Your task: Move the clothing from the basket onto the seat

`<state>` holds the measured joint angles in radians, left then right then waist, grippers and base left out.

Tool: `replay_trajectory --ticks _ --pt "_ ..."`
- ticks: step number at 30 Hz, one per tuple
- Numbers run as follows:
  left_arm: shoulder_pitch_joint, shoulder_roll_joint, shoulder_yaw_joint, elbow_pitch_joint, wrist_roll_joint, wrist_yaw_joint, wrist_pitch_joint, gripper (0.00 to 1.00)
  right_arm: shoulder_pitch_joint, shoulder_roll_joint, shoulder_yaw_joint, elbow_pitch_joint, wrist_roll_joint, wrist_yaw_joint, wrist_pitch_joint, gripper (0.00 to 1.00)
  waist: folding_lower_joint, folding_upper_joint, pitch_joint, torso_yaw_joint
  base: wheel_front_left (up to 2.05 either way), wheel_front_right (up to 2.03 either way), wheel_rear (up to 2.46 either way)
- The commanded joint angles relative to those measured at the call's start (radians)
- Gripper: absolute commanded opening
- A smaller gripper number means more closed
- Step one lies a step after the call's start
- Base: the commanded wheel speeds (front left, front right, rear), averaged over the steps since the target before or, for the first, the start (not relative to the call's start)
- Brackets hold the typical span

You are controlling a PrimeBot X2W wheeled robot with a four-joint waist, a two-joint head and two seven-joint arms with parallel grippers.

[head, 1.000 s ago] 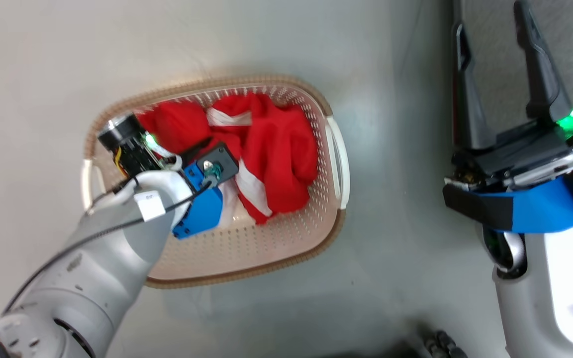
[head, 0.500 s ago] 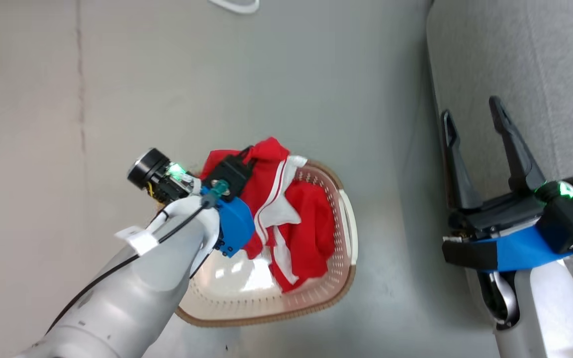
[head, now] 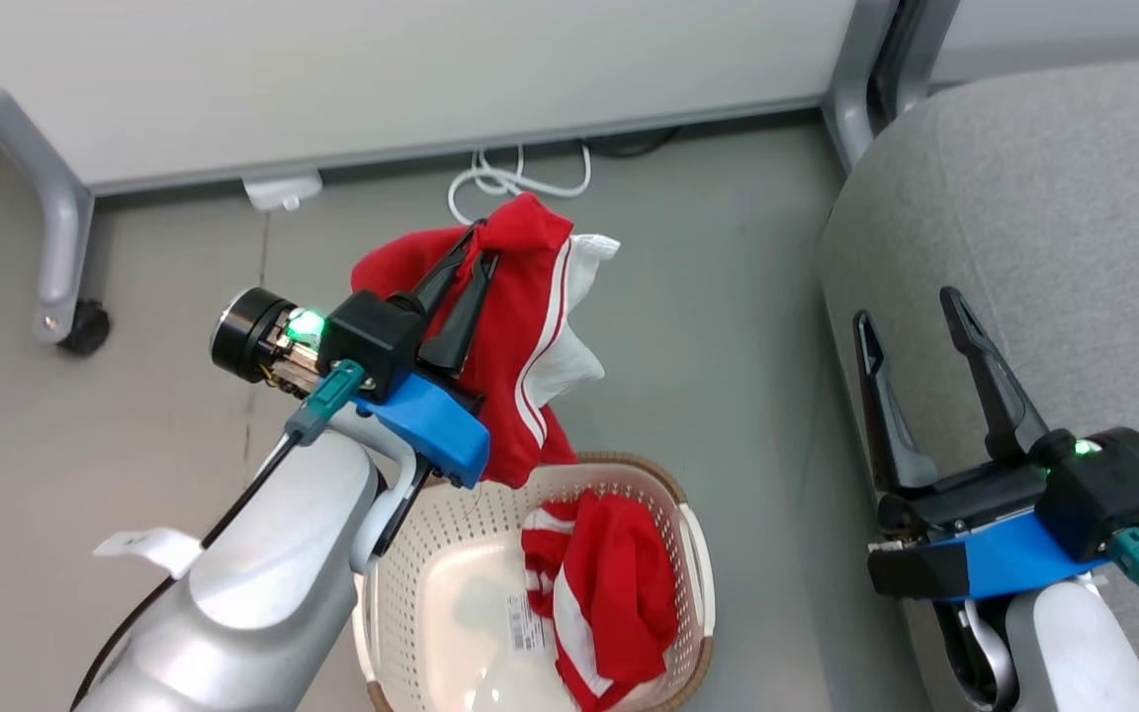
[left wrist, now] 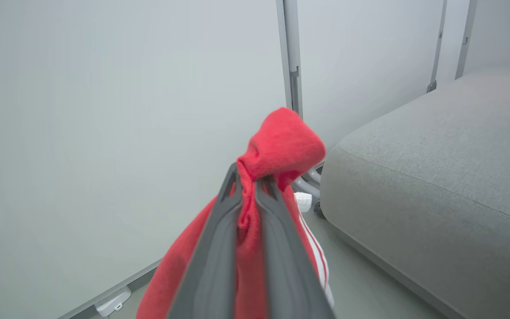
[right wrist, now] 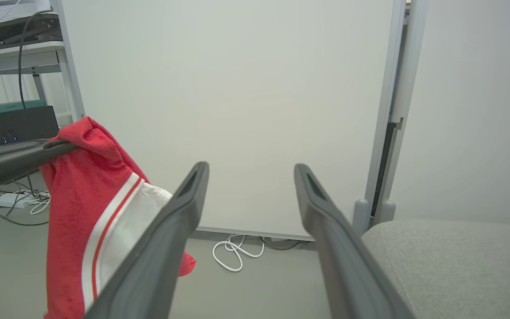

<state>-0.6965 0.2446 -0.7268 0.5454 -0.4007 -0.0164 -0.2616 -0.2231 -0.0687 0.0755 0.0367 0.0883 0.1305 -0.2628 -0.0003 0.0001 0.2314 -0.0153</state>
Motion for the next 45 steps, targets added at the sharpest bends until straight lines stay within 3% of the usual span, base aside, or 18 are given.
replay_trajectory --ticks 1,9,17,27,45 --pt "0.029 -0.001 0.035 -0.054 -0.003 -0.013 -0.005 0.0 0.026 0.002 0.001 0.005 0.001 0.0 -0.003 1.0 0.0003 -0.0001 -0.058 -0.004 0.0 0.0 0.0" --pt "0.074 -0.021 0.107 -0.25 0.02 -0.059 -0.005 0.0 0.079 0.004 0.002 0.015 0.013 0.0 -0.003 1.0 0.0003 -0.0001 -0.134 -0.004 0.0 0.0 0.0" --pt "0.083 -0.027 0.087 -0.349 0.053 -0.061 -0.004 0.0 0.09 0.008 0.013 0.007 0.026 0.0 -0.003 1.0 0.0003 -0.0001 -0.146 0.001 0.0 0.0 0.0" --pt "0.083 -0.024 0.075 -0.348 0.06 -0.057 -0.004 0.0 0.076 0.008 0.035 -0.021 0.039 0.0 -0.003 1.0 0.0003 -0.0001 -0.139 -0.004 0.0 0.0 0.0" --pt "0.024 -0.046 0.046 -0.27 0.083 -0.057 -0.004 0.0 -0.048 0.012 0.257 -0.014 0.086 0.0 -0.003 1.0 0.0003 -0.0001 -0.101 -0.007 0.0 0.0 0.0"
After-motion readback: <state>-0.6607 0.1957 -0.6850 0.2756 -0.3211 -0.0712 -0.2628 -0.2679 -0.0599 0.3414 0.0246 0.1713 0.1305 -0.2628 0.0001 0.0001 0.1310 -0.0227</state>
